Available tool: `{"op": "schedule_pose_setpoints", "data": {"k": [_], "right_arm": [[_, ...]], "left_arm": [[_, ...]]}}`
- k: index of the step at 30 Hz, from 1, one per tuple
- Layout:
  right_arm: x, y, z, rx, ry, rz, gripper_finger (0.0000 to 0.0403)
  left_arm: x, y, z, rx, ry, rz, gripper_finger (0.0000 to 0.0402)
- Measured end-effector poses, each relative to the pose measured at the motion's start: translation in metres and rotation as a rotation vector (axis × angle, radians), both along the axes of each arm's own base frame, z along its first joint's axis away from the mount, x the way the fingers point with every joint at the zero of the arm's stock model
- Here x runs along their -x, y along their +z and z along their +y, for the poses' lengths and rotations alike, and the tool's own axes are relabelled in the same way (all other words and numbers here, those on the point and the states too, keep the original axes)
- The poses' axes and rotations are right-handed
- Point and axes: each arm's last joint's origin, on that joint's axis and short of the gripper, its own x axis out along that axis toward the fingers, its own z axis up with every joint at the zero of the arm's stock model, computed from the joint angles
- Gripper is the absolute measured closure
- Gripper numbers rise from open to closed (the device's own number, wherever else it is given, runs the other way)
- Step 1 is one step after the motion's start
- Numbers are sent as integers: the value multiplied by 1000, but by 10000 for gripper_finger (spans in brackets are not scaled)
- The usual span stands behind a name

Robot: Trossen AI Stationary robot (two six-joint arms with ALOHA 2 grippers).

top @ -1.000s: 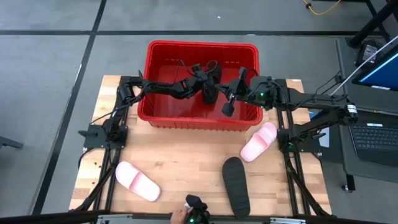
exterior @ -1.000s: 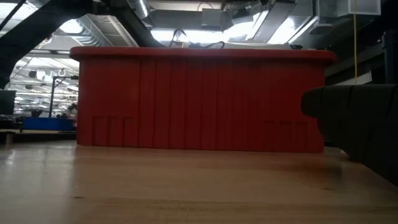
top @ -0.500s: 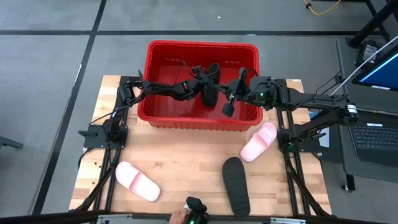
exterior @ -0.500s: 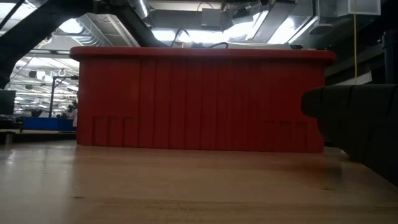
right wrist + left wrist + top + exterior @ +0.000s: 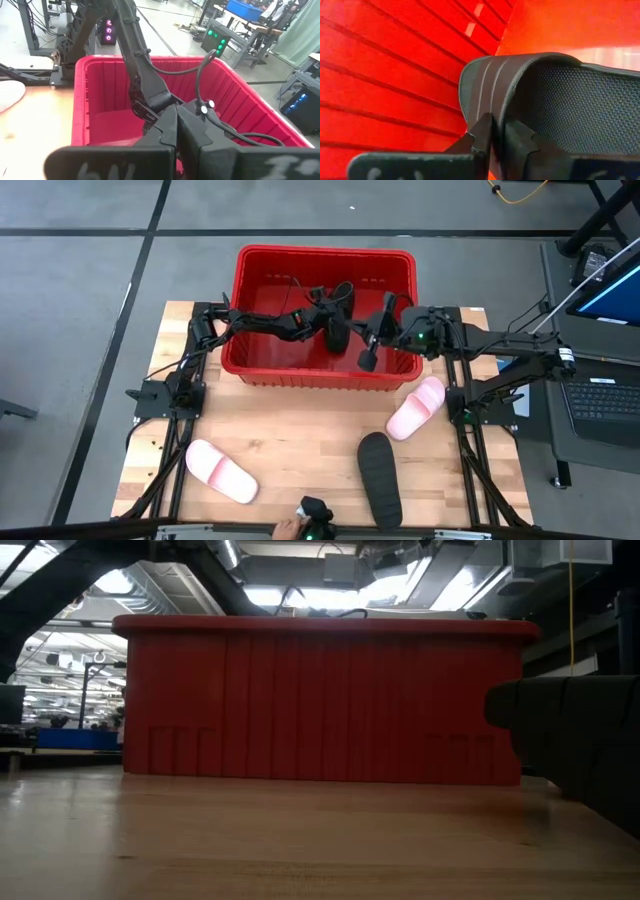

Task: Pick and place slides into bin
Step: Put the left black slide into the red bin, then put the black slide into the red bin

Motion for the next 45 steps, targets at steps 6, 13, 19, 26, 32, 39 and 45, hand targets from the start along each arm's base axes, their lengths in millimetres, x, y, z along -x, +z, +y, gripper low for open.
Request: {"op": "schedule_pose_setpoints", "data": {"k": [6, 13, 19, 26, 32, 39, 45], "right_arm": [[0, 0, 4, 0, 13, 1, 393], [0, -1, 4, 0, 13, 8, 393], [0, -2, 4, 0, 14, 23, 393], [1, -3, 4, -2, 13, 29, 393], [0, -3, 5, -1, 17, 30, 393], [0, -3, 5, -1, 18, 31, 393], [1, -3, 5, 0, 18, 38, 393]], "left_arm": [[0, -1, 0, 3, 0, 5, 341], [1, -1, 0, 1, 6, 5, 323], [-1, 7, -4, 0, -19, -18, 311], [-1, 11, -4, 17, -21, -60, 306], [-1, 10, -5, 47, 3, -98, 308], [-1, 15, -11, 7, 9, -51, 308], [-1, 37, -27, 24, -41, -54, 307]]}}
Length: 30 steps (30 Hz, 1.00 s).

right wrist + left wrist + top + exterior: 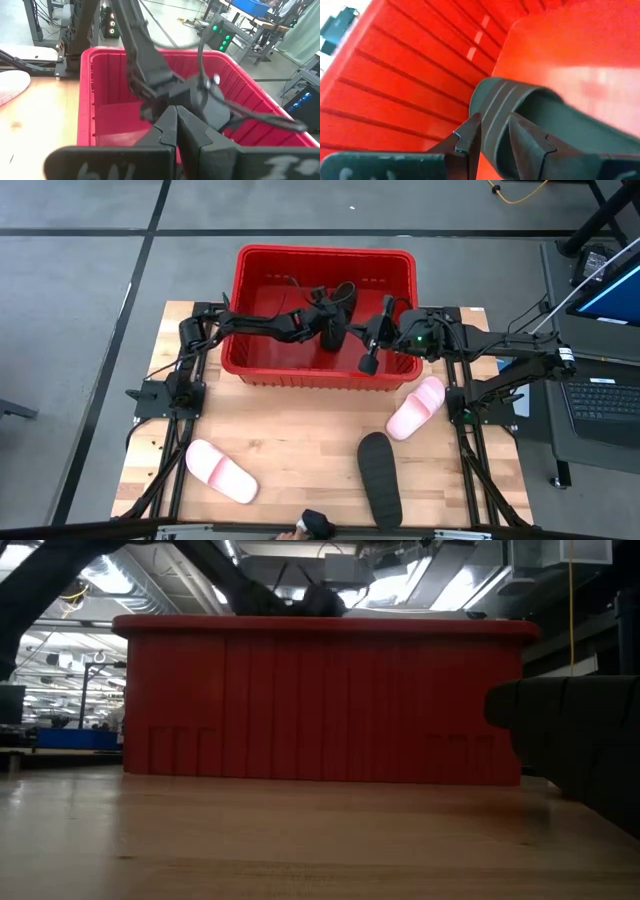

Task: Pick and place slides into bin
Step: Put the black slide into the red bin

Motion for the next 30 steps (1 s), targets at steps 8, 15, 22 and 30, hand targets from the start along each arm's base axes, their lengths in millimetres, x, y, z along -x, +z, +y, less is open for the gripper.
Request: {"op": "schedule_pose_setpoints", "data": {"k": [8, 15, 22, 30], "right_arm": [[1, -2, 0, -1, 0, 24, 393], [1, -4, 0, 1, 1, 45, 393], [3, -8, 0, 1, 2, 89, 393], [5, -13, 0, 0, 3, 147, 393]], "left_arm": [[15, 47, -26, 69, -78, -19, 311], [31, 98, -52, 58, -122, -141, 311], [47, 132, -78, 49, -171, -190, 323], [63, 148, -110, 148, -195, -203, 366]]}}
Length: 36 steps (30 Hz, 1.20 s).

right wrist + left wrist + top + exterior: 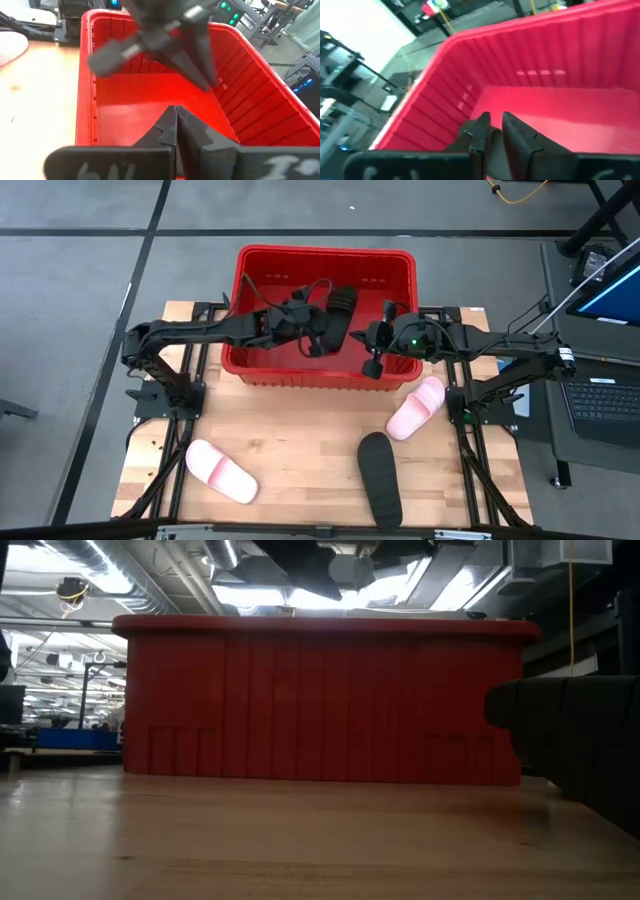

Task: Pick and place slides into bin
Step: Put the black slide into the red bin

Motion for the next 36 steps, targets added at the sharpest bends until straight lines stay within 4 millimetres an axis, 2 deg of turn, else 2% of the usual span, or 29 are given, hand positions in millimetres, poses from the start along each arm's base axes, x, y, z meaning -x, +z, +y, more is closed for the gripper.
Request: {"op": "schedule_pose_setpoints", "data": {"k": [4, 9, 13, 18, 27, 33, 36], "right_arm": [[0, -1, 0, -10, 12, 4, 398], [-1, -1, 8, -60, 68, -7, 398], [-1, -1, 24, -113, 99, -17, 399], [0, 1, 50, -151, 70, -71, 399], [9, 3, 99, -324, 119, -151, 399], [19, 0, 125, -602, 76, -171, 401], [19, -6, 139, -644, 73, -154, 401]], "left_arm": [[5, 6, -23, 30, -109, 7, 397], [10, 6, -46, 96, -215, -7, 400], [24, 2, -62, 131, -241, -18, 400], [52, 1, -83, 137, -306, -59, 400], [120, 10, -121, 220, -452, -209, 400], [149, -8, -142, 262, -455, -274, 400], [155, -21, -153, 271, -494, -326, 401]]}}
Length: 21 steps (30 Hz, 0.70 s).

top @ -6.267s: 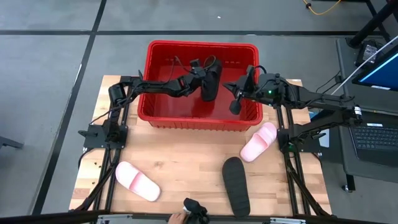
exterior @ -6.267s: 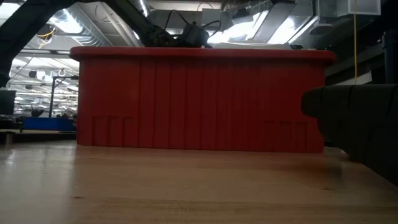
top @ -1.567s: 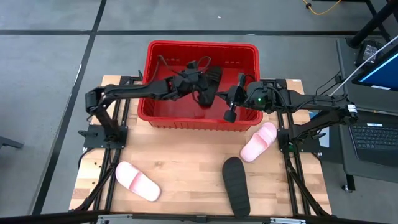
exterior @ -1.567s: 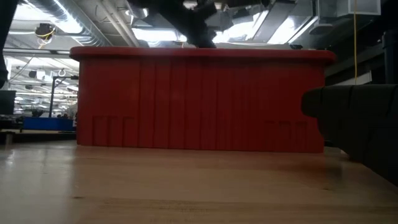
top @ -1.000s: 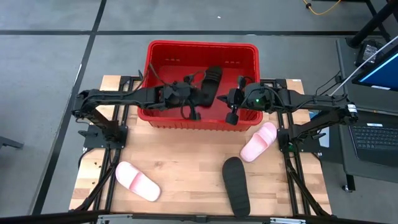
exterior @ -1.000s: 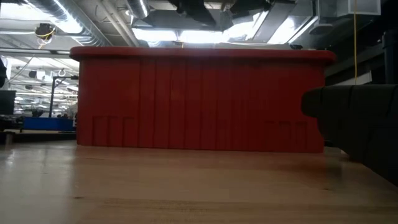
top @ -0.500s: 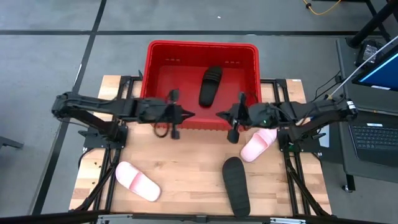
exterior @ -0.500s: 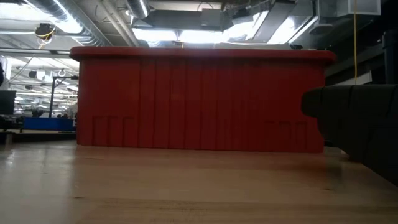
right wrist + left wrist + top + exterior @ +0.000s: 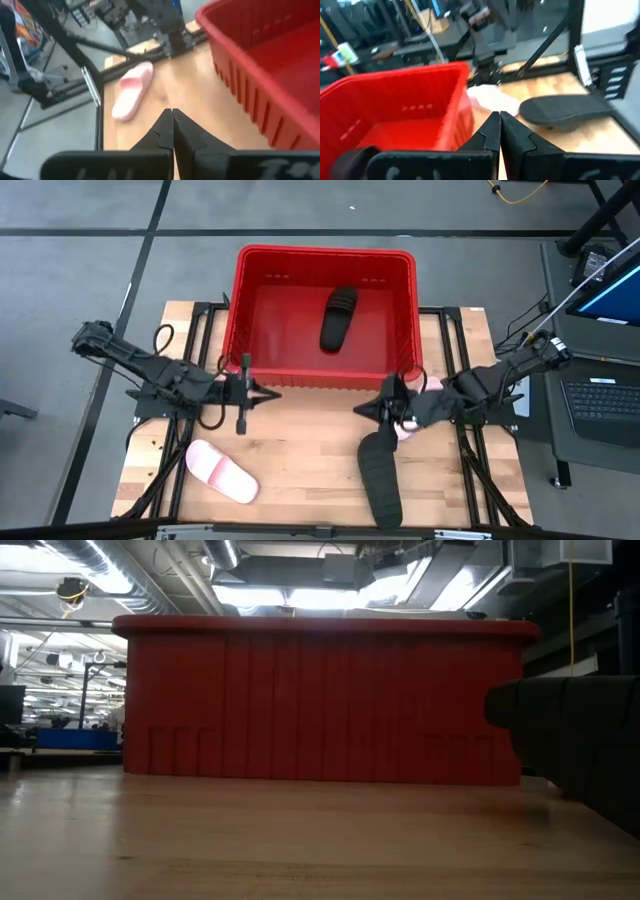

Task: Pick and place slides into bin
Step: Put the black slide into the red bin

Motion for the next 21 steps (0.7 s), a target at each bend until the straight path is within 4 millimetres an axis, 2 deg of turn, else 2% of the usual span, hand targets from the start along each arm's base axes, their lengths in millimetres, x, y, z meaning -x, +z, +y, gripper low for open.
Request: {"op": "schedule_pose_setpoints", "data": {"k": [4, 9, 15, 21], "right_arm": [[-1, -5, 9, -69, -16, 14, 401], [-3, -7, 20, -115, -17, 31, 401], [10, 13, 30, -72, 6, 177, 402], [31, 31, 48, -134, 54, 352, 400]], "left_arm": [[2, -9, -12, 20, -46, -91, 400], [4, -10, -20, 38, -84, -121, 399], [5, -10, -21, 69, -80, -123, 400], [4, -10, -17, 100, 0, -130, 400]]}}
